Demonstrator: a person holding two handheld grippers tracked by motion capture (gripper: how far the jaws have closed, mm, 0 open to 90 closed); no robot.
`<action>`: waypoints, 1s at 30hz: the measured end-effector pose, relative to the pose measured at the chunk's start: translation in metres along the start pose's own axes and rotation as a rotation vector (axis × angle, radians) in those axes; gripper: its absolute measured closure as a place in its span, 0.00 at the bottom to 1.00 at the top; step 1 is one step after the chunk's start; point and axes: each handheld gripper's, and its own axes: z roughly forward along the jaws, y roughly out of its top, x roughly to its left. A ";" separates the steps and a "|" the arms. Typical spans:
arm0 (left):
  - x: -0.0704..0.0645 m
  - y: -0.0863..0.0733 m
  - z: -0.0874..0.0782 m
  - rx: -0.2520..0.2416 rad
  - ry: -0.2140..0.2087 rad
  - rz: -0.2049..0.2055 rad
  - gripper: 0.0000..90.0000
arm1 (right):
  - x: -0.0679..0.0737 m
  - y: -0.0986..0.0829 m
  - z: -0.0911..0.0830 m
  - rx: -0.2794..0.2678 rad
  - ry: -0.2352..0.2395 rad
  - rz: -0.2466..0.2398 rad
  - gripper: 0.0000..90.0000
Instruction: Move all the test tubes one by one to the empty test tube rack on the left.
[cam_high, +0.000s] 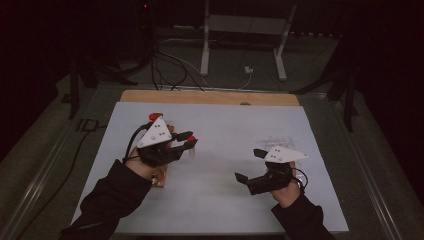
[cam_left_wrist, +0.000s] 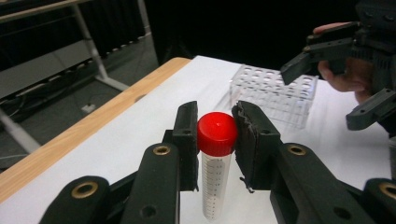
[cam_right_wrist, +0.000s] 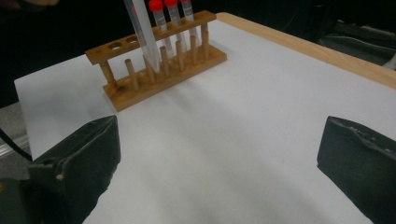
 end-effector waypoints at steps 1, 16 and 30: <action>0.003 -0.002 -0.005 -0.002 0.014 -0.004 0.80 | 0.000 0.000 0.000 0.003 0.001 -0.002 0.00; 0.028 -0.019 -0.054 -0.003 0.157 -0.035 0.80 | 0.000 0.000 0.000 -0.005 0.000 -0.003 0.00; 0.051 -0.054 -0.069 0.026 0.266 -0.096 0.80 | 0.000 -0.001 0.000 -0.006 -0.005 -0.007 0.00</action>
